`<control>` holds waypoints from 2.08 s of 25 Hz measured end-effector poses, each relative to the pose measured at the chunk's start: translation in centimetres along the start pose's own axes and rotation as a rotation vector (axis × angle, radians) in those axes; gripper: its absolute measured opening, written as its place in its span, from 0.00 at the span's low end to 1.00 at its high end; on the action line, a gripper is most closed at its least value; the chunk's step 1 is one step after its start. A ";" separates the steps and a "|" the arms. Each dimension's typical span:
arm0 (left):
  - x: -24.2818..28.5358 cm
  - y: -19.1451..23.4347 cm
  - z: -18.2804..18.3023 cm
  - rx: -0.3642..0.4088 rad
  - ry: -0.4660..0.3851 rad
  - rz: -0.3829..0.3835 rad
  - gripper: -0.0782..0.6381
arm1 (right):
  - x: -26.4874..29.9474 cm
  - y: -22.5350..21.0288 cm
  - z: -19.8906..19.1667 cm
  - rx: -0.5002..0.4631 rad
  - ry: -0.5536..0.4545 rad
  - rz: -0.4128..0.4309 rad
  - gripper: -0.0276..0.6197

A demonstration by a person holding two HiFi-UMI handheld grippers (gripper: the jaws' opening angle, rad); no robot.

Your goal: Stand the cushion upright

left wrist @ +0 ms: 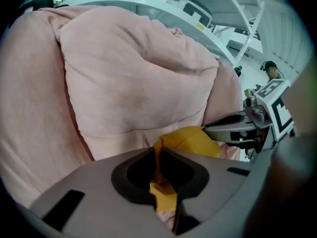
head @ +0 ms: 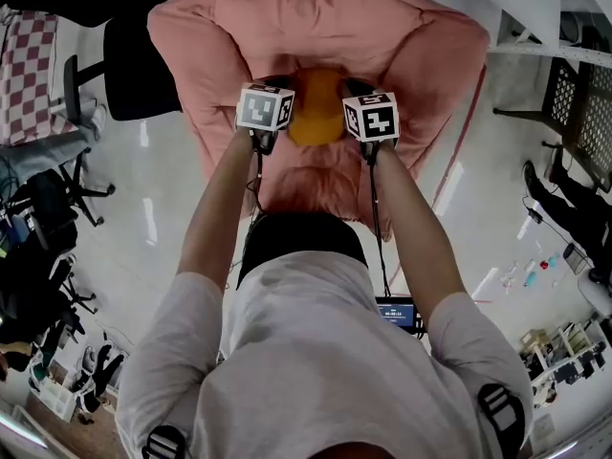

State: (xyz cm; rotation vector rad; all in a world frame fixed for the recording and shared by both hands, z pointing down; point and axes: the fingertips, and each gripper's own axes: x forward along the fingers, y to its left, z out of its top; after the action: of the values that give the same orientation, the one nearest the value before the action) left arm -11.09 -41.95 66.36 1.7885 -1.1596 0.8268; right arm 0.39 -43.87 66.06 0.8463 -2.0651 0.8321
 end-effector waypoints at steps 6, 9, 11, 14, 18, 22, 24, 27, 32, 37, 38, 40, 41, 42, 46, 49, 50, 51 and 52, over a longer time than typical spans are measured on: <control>0.3 0.5 0.5 -0.028 -0.018 -0.011 0.18 | 1.0 0.1 0.3 -0.026 0.014 -0.026 0.09; 1.2 1.0 0.2 -0.006 0.016 0.011 0.18 | 1.2 -0.3 0.4 -0.027 0.016 -0.032 0.09; 1.3 1.1 0.5 -0.008 0.020 0.026 0.18 | 1.4 -0.6 0.6 -0.030 0.017 -0.038 0.09; 1.3 1.5 1.6 -0.015 -0.032 0.041 0.18 | 1.9 -1.1 1.4 -0.038 0.003 -0.067 0.09; 2.2 2.6 2.2 -0.053 -0.103 0.068 0.18 | 2.0 -1.6 2.5 -0.070 -0.023 -0.098 0.09; 0.3 3.3 3.5 -0.084 -0.175 0.130 0.25 | 1.2 -2.8 3.7 -0.001 -0.095 -0.092 0.22; -1.0 3.9 3.6 -0.094 -0.211 0.153 0.30 | 0.8 -2.9 4.2 0.023 -0.117 -0.076 0.26; -2.8 4.2 3.4 -0.111 -0.260 0.177 0.30 | -0.3 -3.0 4.4 0.000 -0.143 -0.077 0.28; -5.5 4.1 3.0 -0.126 -0.309 0.206 0.30 | -3.1 -3.2 5.4 0.019 -0.242 -0.091 0.29; -7.7 1.6 2.5 -0.120 -0.384 0.200 0.30 | -6.7 -0.7 6.0 -0.018 -0.340 -0.103 0.29; -8.3 0.9 2.5 -0.124 -0.410 0.195 0.30 | -7.4 0.0 6.0 -0.024 -0.355 -0.101 0.29; -9.5 -0.5 2.1 -0.128 -0.448 0.184 0.30 | -8.8 1.4 5.6 -0.024 -0.384 -0.093 0.29; -10.0 -1.2 1.9 -0.124 -0.459 0.181 0.30 | -9.5 2.2 5.4 -0.022 -0.398 -0.089 0.29; -10.5 -1.9 1.6 -0.118 -0.470 0.179 0.30 | -10.1 2.9 5.2 -0.024 -0.413 -0.088 0.29; -13.1 -4.8 0.8 -0.103 -0.539 0.152 0.30 | -13.0 6.0 4.7 -0.068 -0.473 -0.106 0.26; -15.7 -7.0 0.3 -0.073 -0.591 0.156 0.27 | -15.9 7.9 4.4 -0.103 -0.527 -0.135 0.14; -16.6 -7.6 0.1 -0.062 -0.609 0.166 0.24 | -17.0 8.5 4.3 -0.112 -0.546 -0.143 0.11; -17.6 -8.2 -0.1 -0.054 -0.627 0.176 0.22 | -18.0 9.1 4.1 -0.119 -0.564 -0.150 0.10; -18.6 -8.7 -0.3 -0.048 -0.644 0.184 0.20 | -18.9 9.7 4.0 -0.126 -0.582 -0.155 0.08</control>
State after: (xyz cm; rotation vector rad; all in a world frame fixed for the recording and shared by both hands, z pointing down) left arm -9.72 -32.56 48.17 1.9906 -1.7553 0.3084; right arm 0.95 -35.83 45.94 1.2675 -2.4705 0.3880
